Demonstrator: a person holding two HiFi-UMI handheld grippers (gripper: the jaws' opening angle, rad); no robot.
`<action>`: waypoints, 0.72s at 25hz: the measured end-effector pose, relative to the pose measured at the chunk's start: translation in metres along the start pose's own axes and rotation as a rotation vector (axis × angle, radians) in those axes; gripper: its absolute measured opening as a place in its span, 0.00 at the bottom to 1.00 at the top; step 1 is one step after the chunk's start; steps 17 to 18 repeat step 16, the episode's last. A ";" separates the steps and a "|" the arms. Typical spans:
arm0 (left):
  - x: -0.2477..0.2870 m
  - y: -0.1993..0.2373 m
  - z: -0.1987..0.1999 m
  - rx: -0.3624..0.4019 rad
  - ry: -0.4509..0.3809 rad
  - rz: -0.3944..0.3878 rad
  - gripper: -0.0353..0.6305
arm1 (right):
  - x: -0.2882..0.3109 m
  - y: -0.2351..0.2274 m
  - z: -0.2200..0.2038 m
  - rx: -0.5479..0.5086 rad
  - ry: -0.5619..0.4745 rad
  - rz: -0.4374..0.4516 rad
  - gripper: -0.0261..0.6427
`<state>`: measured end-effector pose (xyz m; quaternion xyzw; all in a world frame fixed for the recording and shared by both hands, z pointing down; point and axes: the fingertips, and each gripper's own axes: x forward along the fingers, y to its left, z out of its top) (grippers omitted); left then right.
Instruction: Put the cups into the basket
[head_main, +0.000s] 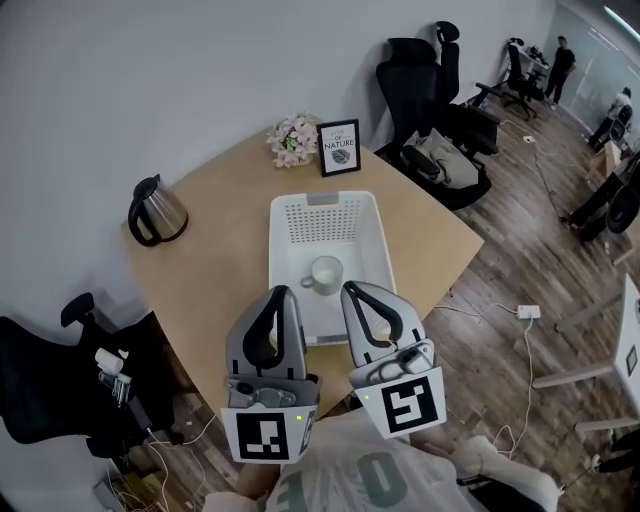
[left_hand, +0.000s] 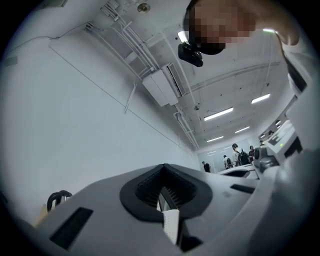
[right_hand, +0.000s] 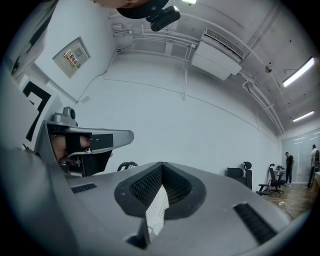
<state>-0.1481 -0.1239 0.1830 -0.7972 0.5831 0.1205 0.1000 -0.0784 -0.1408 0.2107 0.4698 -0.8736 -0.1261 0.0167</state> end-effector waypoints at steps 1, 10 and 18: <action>0.001 0.000 0.001 0.011 0.000 0.003 0.07 | 0.001 -0.001 0.000 0.001 0.000 -0.002 0.04; 0.003 0.005 0.004 0.052 -0.004 0.009 0.07 | 0.008 -0.006 -0.002 0.015 0.012 0.001 0.03; 0.007 0.001 0.004 0.051 -0.018 0.010 0.07 | 0.008 -0.012 -0.003 0.006 0.015 -0.002 0.03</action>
